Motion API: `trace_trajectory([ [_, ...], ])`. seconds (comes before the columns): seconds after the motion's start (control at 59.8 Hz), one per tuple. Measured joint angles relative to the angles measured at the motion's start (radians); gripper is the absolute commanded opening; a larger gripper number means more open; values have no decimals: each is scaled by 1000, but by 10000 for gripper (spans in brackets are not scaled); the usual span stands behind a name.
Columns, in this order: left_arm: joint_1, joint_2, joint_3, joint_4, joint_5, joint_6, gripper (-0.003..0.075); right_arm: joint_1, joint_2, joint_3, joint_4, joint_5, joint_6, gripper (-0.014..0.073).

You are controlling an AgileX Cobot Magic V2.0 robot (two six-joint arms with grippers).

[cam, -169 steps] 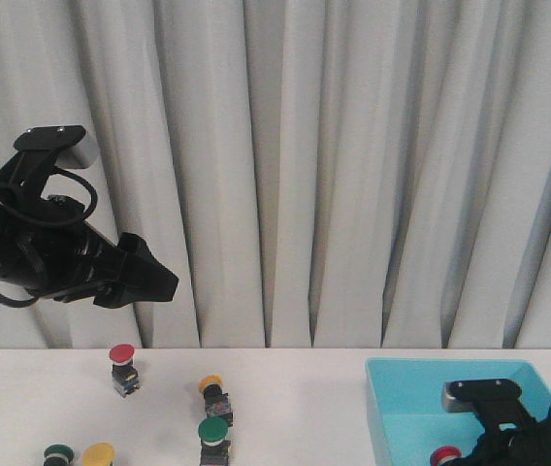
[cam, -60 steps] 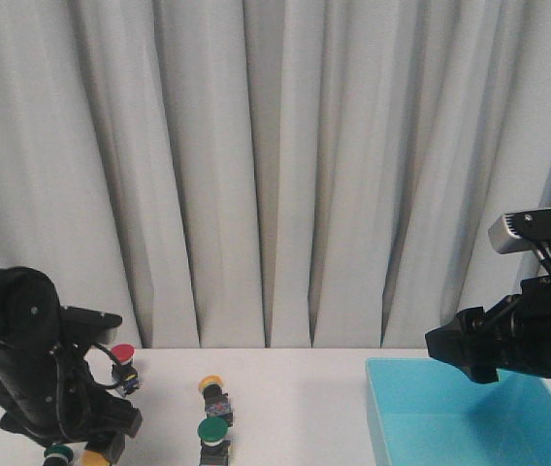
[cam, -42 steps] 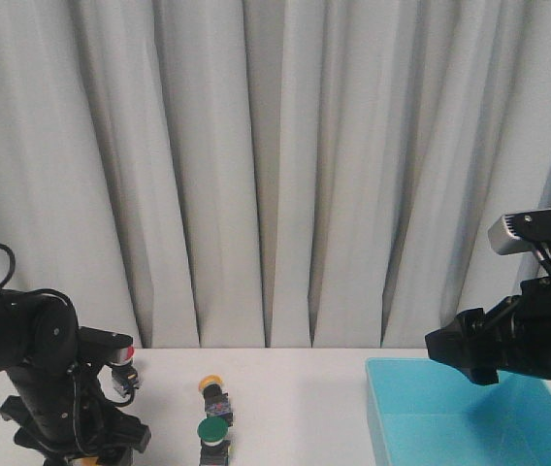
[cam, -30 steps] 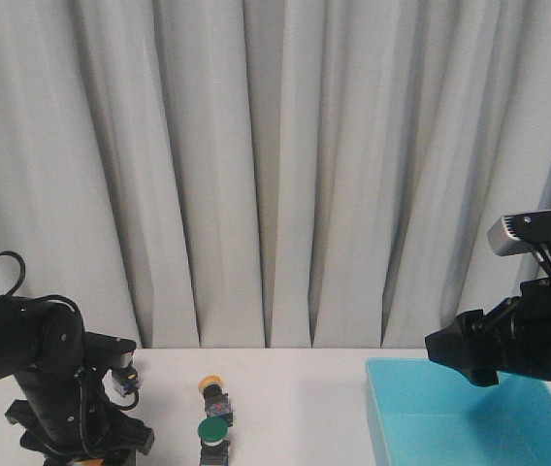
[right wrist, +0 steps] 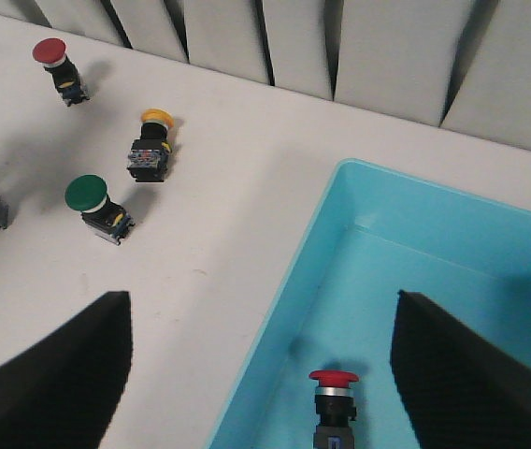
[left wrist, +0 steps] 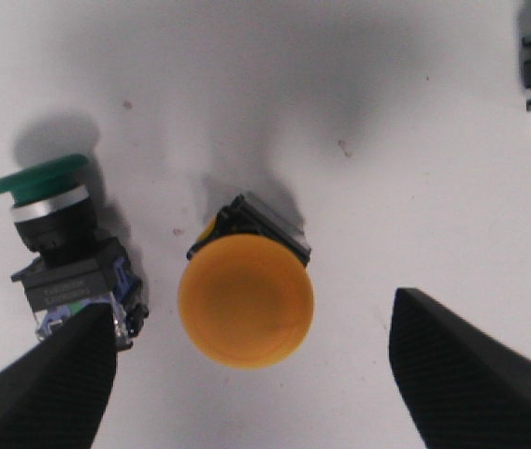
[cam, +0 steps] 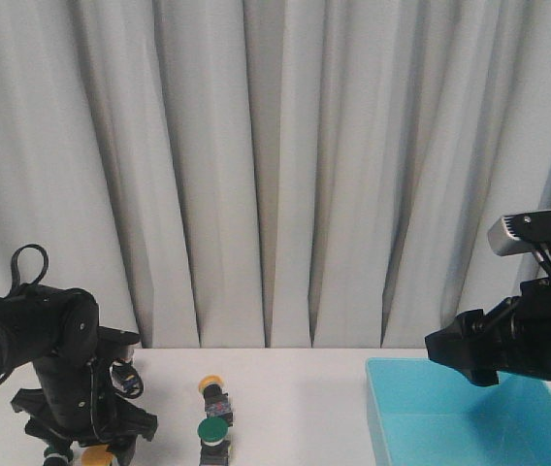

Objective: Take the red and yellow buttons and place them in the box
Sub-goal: 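Close the left gripper on the yellow cap and lift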

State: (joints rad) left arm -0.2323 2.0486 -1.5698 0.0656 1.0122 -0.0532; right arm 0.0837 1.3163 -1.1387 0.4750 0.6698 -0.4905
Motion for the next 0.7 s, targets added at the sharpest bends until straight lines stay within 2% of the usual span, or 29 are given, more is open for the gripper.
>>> trace_trajectory([
  [0.452, 0, 63, -19, 3, 19, -1, 568, 0, 0, 0, 0, -1, 0, 561],
  [0.602, 0, 64, -19, 3, 12, -1, 511, 0, 0, 0, 0, -1, 0, 561],
  [0.702, 0, 64, -19, 3, 12, -1, 425, 0, 0, 0, 0, -1, 0, 561],
])
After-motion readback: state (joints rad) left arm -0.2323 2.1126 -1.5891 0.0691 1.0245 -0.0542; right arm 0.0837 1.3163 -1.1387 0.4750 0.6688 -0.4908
